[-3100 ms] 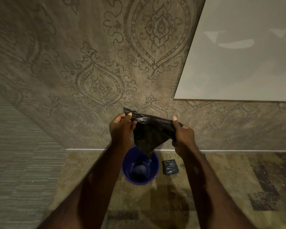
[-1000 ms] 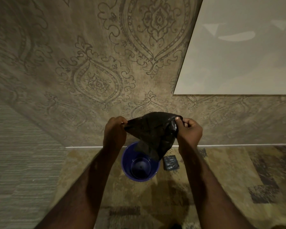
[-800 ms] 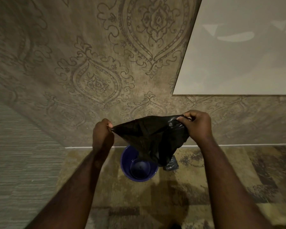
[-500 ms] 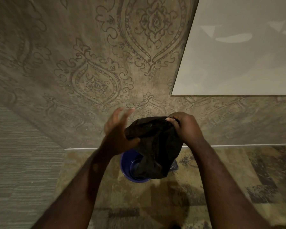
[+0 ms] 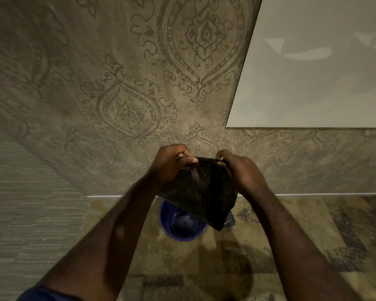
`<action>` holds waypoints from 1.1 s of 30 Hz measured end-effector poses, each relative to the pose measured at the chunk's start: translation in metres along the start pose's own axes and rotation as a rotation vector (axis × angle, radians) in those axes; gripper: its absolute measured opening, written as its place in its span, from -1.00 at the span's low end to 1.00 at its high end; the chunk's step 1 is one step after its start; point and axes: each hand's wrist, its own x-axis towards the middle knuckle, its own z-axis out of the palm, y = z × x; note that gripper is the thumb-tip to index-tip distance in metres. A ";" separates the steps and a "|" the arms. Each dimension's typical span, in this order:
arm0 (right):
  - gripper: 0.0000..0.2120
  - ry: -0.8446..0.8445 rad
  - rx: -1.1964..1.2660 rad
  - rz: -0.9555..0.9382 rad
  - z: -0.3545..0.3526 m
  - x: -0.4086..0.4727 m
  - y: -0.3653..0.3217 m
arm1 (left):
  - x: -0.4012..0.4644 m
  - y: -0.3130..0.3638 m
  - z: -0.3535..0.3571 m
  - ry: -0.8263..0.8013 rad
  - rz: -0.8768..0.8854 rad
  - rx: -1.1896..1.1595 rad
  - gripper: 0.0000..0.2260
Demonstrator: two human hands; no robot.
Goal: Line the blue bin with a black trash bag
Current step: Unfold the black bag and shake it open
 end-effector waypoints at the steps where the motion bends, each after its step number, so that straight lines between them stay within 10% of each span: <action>1: -0.84 0.006 -0.007 -0.007 -0.001 -0.001 -0.002 | -0.001 0.000 0.001 -0.003 -0.076 -0.070 -0.84; 8: -0.89 0.210 -0.171 -0.084 0.003 -0.008 0.011 | -0.010 -0.001 -0.005 -0.091 -0.277 -0.382 -0.86; 19: -0.74 0.335 -0.317 0.156 0.008 -0.013 0.011 | -0.005 0.007 -0.001 0.218 -0.299 -0.332 -0.77; 22: -0.76 0.450 -0.168 0.422 0.004 -0.018 0.004 | -0.002 0.006 -0.002 0.310 -0.280 -0.255 -0.78; 25: -0.85 0.637 0.233 0.238 0.010 -0.016 -0.041 | 0.000 0.010 0.000 0.342 -0.237 -0.264 -0.82; 30: -0.76 -0.199 0.364 0.284 0.050 0.012 -0.078 | -0.004 0.022 0.002 0.189 -0.177 -0.389 -0.86; 33: -0.42 -0.269 0.215 0.504 0.063 0.008 -0.041 | -0.011 0.020 -0.008 0.154 -0.183 -0.471 -0.86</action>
